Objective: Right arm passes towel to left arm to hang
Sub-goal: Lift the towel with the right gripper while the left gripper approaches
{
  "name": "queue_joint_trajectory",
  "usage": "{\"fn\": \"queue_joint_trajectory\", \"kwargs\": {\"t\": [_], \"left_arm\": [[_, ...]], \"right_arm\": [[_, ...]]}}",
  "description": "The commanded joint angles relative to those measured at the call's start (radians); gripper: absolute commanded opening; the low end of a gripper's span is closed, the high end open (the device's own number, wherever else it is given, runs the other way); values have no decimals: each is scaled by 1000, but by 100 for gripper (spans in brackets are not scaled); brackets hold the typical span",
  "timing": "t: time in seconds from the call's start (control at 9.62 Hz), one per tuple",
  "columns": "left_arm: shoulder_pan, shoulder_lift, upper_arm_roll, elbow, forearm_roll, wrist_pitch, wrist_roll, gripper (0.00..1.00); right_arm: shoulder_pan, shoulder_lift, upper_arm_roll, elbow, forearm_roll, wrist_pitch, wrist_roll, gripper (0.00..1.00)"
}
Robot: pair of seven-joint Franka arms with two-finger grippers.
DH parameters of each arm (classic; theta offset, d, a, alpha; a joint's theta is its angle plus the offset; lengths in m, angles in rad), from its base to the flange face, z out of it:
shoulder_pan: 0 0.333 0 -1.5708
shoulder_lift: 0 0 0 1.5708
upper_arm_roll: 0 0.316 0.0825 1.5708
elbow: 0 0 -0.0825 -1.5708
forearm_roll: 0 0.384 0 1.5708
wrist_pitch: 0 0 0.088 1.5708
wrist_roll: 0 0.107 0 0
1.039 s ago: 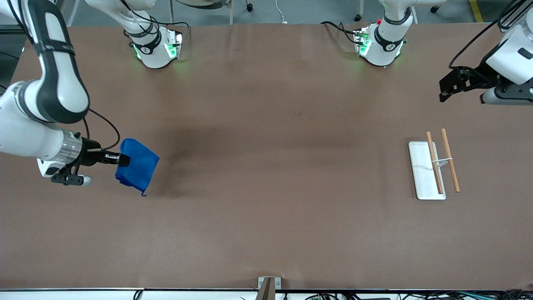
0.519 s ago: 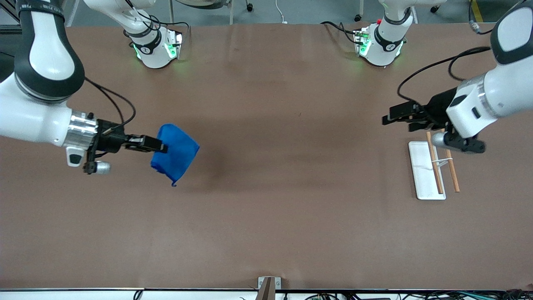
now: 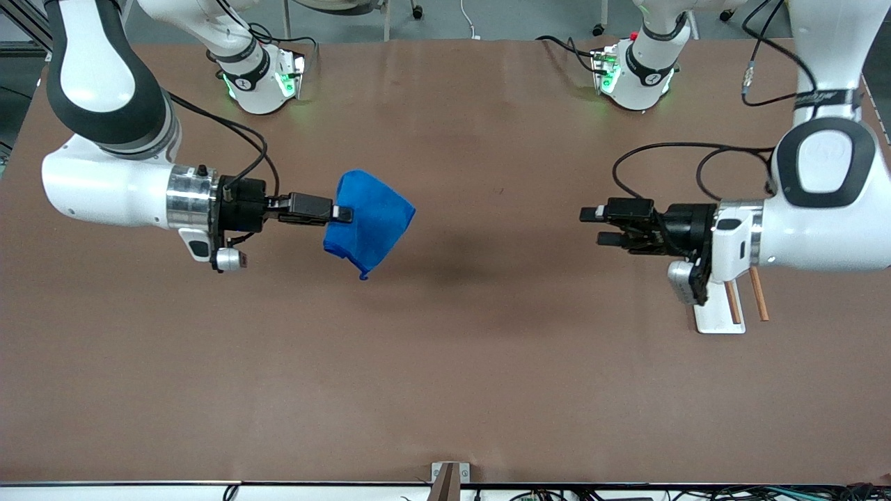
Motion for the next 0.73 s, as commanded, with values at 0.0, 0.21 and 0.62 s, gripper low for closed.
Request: {"fn": "queue_joint_trajectory", "kwargs": {"t": [0.0, 0.21, 0.62], "left_arm": [[-16, 70, -3, -89, -236, 7, 187, 89], [-36, 89, -35, -94, -360, 2, 213, 78], [-56, 150, -134, -92, -574, 0, 230, 66]], "right_arm": [[42, -11, -6, -18, 120, -4, -2, 0], [87, -6, -6, -19, 228, -6, -5, 0], [125, 23, -6, -18, 352, -3, -25, 0]]}}
